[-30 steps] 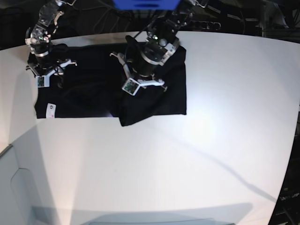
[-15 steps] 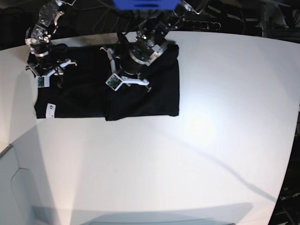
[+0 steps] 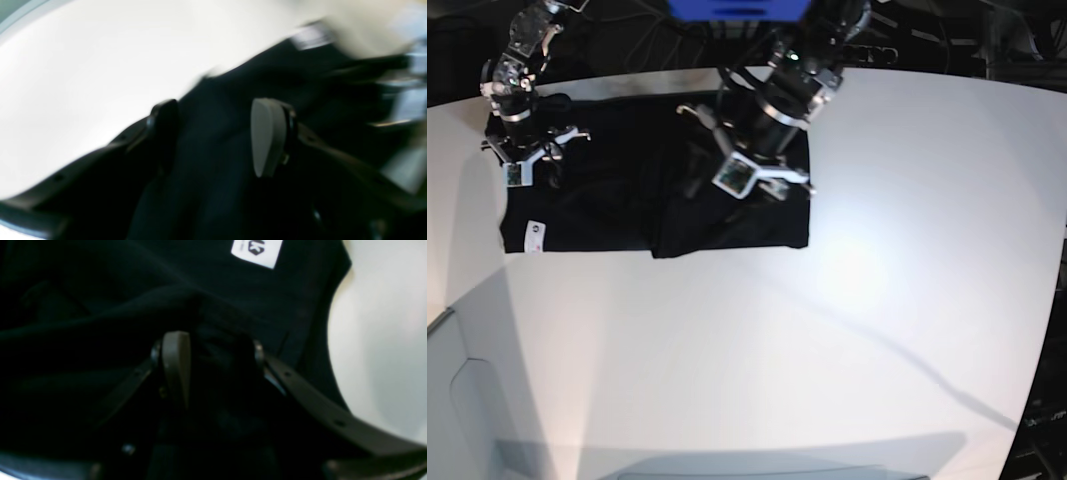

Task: Fold the T-shirt properly
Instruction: 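Lay the folded end down and open the left gripper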

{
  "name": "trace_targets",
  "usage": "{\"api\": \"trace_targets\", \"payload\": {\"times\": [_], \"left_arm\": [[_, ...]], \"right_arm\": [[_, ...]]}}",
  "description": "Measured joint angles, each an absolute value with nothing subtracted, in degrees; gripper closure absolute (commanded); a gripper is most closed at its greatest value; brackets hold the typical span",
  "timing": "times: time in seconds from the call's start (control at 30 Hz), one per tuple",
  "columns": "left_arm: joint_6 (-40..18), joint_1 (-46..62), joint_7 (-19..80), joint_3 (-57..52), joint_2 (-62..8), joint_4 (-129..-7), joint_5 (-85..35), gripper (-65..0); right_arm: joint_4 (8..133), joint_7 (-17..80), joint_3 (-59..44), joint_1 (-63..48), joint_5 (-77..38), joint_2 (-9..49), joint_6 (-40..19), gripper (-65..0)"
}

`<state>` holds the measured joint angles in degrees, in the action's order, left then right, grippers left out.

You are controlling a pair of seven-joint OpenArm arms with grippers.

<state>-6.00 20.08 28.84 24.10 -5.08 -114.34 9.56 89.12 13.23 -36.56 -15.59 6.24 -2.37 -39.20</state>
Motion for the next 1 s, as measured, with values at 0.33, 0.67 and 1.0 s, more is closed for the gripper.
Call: {"api": "trace_targets", "payload": {"times": [0.33, 0.67, 1.0], "left_arm": [[-6.2, 21.2, 30.2, 24.6, -8.0, -104.5, 3.9, -33.9], [-6.2, 5.6, 29.7, 47.4, -3.7, -91.9, 2.7, -33.9], [-6.4, 10.6, 28.6, 37.6, -8.3, -108.2, 2.1, -33.9]], "right_arm": [[89.0, 13.9, -36.6, -14.3, 7.1, -2.6, -39.2, -24.8], [89.0, 13.7, -36.7, -14.5, 7.1, -2.5, -39.2, -24.8], [89.5, 14.3, -36.9, -14.3, 7.1, -2.5, -39.3, -24.8]]}}
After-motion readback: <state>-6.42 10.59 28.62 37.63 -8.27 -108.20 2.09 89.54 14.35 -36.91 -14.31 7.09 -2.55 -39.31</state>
